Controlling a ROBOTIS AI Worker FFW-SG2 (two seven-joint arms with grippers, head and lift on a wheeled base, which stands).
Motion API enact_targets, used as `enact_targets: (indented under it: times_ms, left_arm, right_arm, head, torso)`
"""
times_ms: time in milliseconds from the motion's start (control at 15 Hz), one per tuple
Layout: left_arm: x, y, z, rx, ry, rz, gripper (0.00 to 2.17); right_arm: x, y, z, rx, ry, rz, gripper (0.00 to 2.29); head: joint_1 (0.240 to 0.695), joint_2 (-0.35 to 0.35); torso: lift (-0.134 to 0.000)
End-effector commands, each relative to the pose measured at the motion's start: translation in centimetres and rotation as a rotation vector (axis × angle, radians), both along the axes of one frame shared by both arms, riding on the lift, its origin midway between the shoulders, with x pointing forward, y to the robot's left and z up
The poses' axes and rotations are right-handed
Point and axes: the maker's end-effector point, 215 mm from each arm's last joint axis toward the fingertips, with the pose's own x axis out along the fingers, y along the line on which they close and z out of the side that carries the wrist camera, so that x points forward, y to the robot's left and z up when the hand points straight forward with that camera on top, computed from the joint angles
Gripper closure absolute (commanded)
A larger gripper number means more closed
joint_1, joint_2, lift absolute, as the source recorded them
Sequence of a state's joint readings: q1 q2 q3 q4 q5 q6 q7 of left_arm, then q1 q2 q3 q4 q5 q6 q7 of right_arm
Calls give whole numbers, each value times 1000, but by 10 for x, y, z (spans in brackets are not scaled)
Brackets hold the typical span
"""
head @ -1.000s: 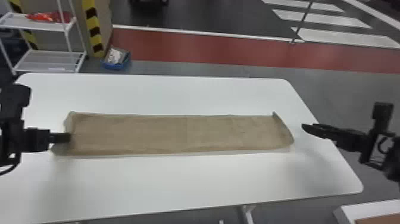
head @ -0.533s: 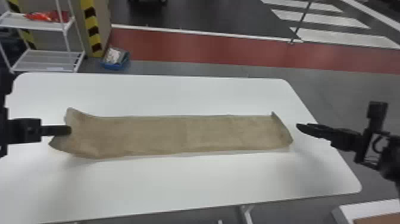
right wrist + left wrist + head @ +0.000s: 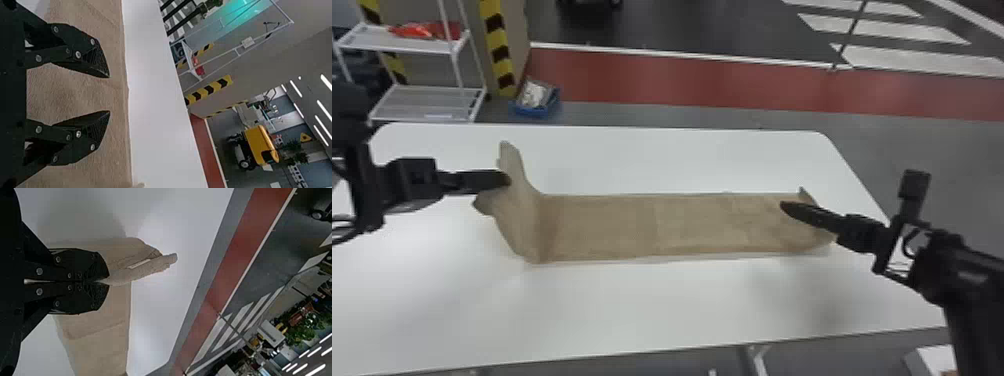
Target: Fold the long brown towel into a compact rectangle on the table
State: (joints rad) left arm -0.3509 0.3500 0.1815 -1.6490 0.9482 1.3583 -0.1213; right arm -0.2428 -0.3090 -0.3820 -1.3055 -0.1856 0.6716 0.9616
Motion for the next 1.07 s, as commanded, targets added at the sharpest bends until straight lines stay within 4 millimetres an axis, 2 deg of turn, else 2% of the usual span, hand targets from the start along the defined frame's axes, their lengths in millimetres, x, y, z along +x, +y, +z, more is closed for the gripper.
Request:
enact_targets:
  times_ms: [0, 67, 133, 267, 400, 533, 1000]
  left_arm:
    - [3, -36, 19, -81, -20, -33, 1656]
    - [3, -48, 21, -98, -21, -40, 1656]
    - [5, -56, 26, -108, -28, -46, 1656]
    - [7, -69, 31, -123, -32, -57, 1656]
    - [8, -84, 47, -144, -51, -86, 1656]
    - [9, -93, 62, -160, -65, -104, 1656]
    - [1, -120, 99, -190, -104, -179, 1659]
  right_arm:
    - [1, 51, -8, 44, 8, 45, 1497]
    - [-1, 66, -16, 51, 19, 52, 1632]
    - [0, 75, -20, 51, 18, 52, 1652]
    - [4, 99, -29, 26, 12, 60, 1652]
    - [6, 121, -46, -22, 29, 67, 1656]
    - [8, 141, -54, -41, 37, 68, 1652]
    - [16, 192, -70, -80, 74, 109, 1652]
  head:
    - [695, -145]
    - [695, -137]
    - [695, -133]
    - [695, -127]
    - [695, -120]
    - [695, -112]
    - [695, -85]
  torso:
    - [-120]
    - [-120]
    - [-120]
    - [-120]
    - [-120]
    - [-120]
    - [-120]
